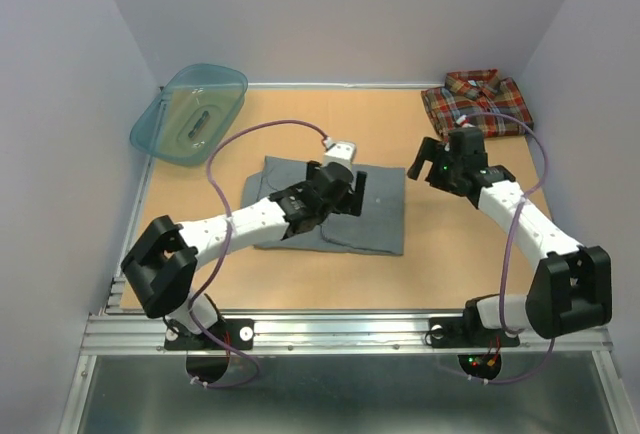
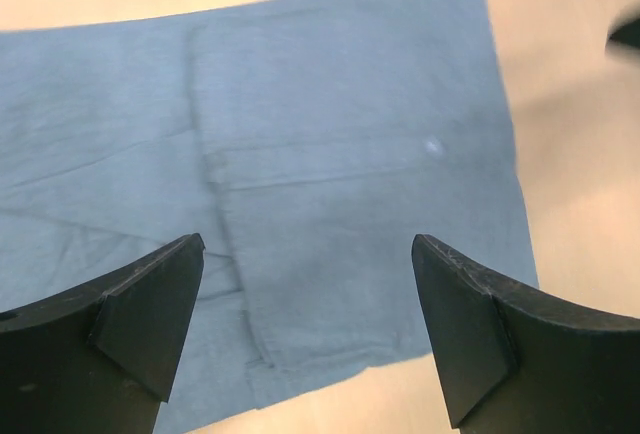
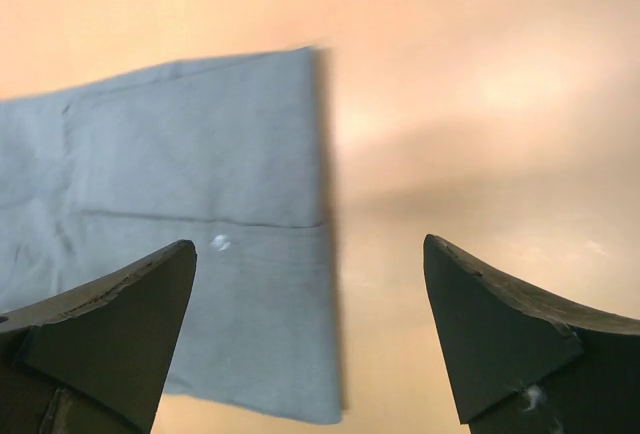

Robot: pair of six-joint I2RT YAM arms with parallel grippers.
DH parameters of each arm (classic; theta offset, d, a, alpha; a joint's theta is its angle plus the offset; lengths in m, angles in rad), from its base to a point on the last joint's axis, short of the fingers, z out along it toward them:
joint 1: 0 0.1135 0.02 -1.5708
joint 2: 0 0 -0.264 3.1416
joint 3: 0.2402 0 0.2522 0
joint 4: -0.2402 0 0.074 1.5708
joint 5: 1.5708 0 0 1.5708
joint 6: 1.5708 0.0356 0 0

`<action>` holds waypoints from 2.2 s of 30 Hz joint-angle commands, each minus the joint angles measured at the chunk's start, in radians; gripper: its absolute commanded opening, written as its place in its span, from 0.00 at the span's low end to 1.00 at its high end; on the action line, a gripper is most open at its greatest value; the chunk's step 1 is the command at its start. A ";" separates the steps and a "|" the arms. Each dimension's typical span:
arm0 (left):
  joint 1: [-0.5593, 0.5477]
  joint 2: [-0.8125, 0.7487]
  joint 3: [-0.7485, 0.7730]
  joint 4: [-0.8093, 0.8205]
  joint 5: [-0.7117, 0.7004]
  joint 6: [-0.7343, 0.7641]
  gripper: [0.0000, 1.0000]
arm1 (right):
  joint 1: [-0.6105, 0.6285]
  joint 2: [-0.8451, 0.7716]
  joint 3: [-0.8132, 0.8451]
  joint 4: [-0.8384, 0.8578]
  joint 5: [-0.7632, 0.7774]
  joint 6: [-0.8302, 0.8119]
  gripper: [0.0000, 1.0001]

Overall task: Fold and stack the long sleeve shirts
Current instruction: Fold the shirt

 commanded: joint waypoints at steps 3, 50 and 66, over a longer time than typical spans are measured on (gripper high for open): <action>-0.213 0.151 0.098 0.064 -0.087 0.267 0.89 | -0.118 -0.098 -0.047 -0.116 0.118 0.055 1.00; -0.350 0.349 0.110 0.225 -0.028 0.287 0.00 | -0.211 -0.138 -0.366 0.313 -0.477 0.320 1.00; -0.335 0.277 0.089 0.253 0.037 0.235 0.00 | -0.197 0.293 -0.476 0.915 -0.740 0.506 0.96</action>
